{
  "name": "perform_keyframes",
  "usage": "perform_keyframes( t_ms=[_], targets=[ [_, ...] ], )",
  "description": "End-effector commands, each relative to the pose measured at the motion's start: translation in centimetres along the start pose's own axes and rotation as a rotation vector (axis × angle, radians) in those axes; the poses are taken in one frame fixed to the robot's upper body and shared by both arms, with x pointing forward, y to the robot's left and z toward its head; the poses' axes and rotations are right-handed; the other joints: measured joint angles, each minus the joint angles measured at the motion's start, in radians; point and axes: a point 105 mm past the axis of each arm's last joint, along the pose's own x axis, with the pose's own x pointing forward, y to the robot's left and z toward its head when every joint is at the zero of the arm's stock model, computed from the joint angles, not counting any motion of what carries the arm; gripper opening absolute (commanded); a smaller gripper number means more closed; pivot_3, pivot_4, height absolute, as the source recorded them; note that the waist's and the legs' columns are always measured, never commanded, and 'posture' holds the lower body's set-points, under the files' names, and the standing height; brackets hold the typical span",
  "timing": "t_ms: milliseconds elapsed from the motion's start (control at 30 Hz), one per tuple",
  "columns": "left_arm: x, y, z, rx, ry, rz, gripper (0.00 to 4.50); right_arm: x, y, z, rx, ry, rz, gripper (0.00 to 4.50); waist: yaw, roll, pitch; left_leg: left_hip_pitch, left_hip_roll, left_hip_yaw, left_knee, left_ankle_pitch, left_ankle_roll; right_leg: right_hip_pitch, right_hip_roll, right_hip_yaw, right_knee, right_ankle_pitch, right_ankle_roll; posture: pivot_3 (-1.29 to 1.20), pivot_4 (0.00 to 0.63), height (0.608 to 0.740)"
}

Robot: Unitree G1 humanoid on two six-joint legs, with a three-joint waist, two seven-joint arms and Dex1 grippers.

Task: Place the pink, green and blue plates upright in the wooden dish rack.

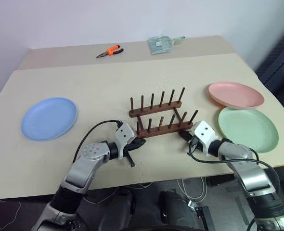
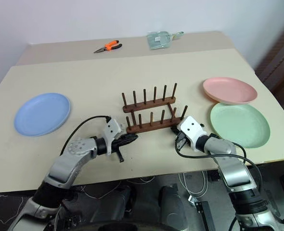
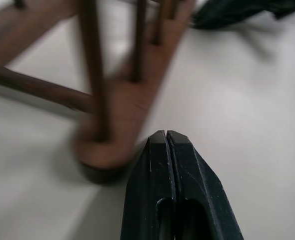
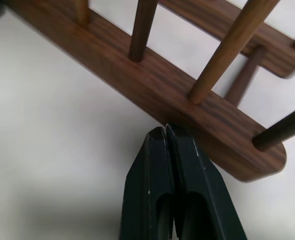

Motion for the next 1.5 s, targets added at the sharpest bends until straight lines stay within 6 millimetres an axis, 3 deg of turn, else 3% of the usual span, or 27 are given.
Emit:
perform_keyframes(
  t_ms=[33, 267, 467, 567, 733, 833, 967, 1133, 1233, 1400, 1500],
  targets=[
    [0.0, 2.9, -1.7, -0.007, 0.067, 0.159, 0.00, 1.3, -1.3, 1.1, -0.025, -0.032, -0.079, 0.04, -0.002, 0.000, 0.000, 0.001, 0.000, 0.000, 0.000, 0.000, 0.000, 0.001, 0.000, 0.000, 0.000, 0.000, 0.000, 0.00, 0.150, 0.740],
    [0.8, 4.6, -1.4, -0.019, 0.058, 0.216, 0.00, 2.6, -2.4, 2.0, -0.049, -0.058, -0.118, 0.04, -0.002, 0.000, 0.000, 0.003, 0.000, 0.000, -0.001, 0.000, 0.000, 0.002, 0.001, 0.000, 0.001, 0.001, 0.002, 0.00, 0.150, 0.740],
    [0.9, 4.7, -1.4, -0.016, 0.047, 0.223, 0.00, 1.8, -3.9, 2.5, -0.062, -0.072, -0.146, 0.04, -0.003, 0.000, 0.000, 0.004, 0.000, 0.000, -0.002, 0.000, 0.000, 0.003, 0.001, 0.000, 0.001, 0.001, 0.002, 0.00, 0.150, 0.740],
    [0.5, 2.9, 0.5, -0.008, -0.039, 0.130, 0.00, -1.3, -6.9, 4.1, -0.184, -0.081, -0.183, 0.84, -0.002, 0.001, 0.000, 0.004, 0.000, 0.001, -0.002, 0.000, 0.000, 0.003, 0.001, 0.000, 0.000, 0.001, 0.003, 0.00, 0.150, 0.740],
    [-0.1, 1.0, 1.8, -0.003, -0.098, 0.048, 0.00, -4.9, -11.3, 4.9, -0.375, 0.011, -0.280, 3.34, -0.001, 0.000, 0.000, 0.003, -0.001, 0.001, -0.003, 0.000, 0.001, 0.002, 0.000, 0.000, -0.001, 0.000, 0.003, 0.00, 0.150, 0.740],
    [-0.2, 0.5, 2.1, 0.003, -0.110, 0.023, 0.00, -5.8, -12.6, 4.5, -0.470, 0.085, -0.290, 3.34, -0.002, 0.000, 0.001, 0.003, -0.001, 0.001, -0.003, 0.000, 0.001, 0.002, -0.001, 0.000, -0.001, -0.001, 0.002, 0.00, 0.150, 0.740],
    [-0.1, 0.4, 2.5, 0.011, -0.117, 0.015, 0.00, -6.3, -14.2, 2.1, -0.628, 0.244, -0.311, 3.34, -0.001, 0.000, 0.001, 0.002, -0.001, 0.001, -0.002, 0.000, 0.001, 0.002, -0.001, 0.000, -0.001, -0.001, 0.001, 0.00, 0.150, 0.740],
    [-0.1, 0.3, 3.0, 0.010, -0.136, 0.010, 0.00, -6.5, -16.2, 0.1, -0.682, 0.359, -0.363, 3.34, -0.002, 0.000, 0.001, 0.001, -0.001, 0.002, -0.002, 0.000, 0.001, 0.002, -0.001, 0.001, -0.002, -0.001, 0.001, 0.00, 0.150, 0.740],
    [-0.4, 0.1, 3.2, -0.004, -0.159, 0.006, 0.00, -6.3, -16.6, -0.4, -0.728, 0.387, -0.370, 2.53, -0.002, 0.000, 0.001, 0.001, -0.001, 0.002, -0.002, 0.000, 0.001, 0.001, -0.001, 0.001, -0.002, -0.001, 0.001, 0.00, 0.150, 0.740],
    [-0.9, 0.0, 3.2, -0.014, -0.167, 0.004, 0.00, -6.0, -16.5, -0.2, -0.767, 0.379, -0.356, 0.03, -0.002, 0.000, 0.001, 0.001, -0.001, 0.002, -0.002, 0.000, 0.001, 0.001, -0.001, 0.001, -0.002, -0.001, 0.001, 0.00, 0.150, 0.740],
    [-1.0, -0.1, 3.2, -0.014, -0.166, 0.003, 0.00, -6.0, -16.2, 0.9, -0.810, 0.343, -0.350, 0.03, -0.002, 0.000, 0.001, 0.000, -0.001, 0.002, -0.002, 0.000, 0.001, 0.001, -0.001, 0.001, -0.002, -0.001, 0.001, 0.00, 0.150, 0.740]
  ],
)
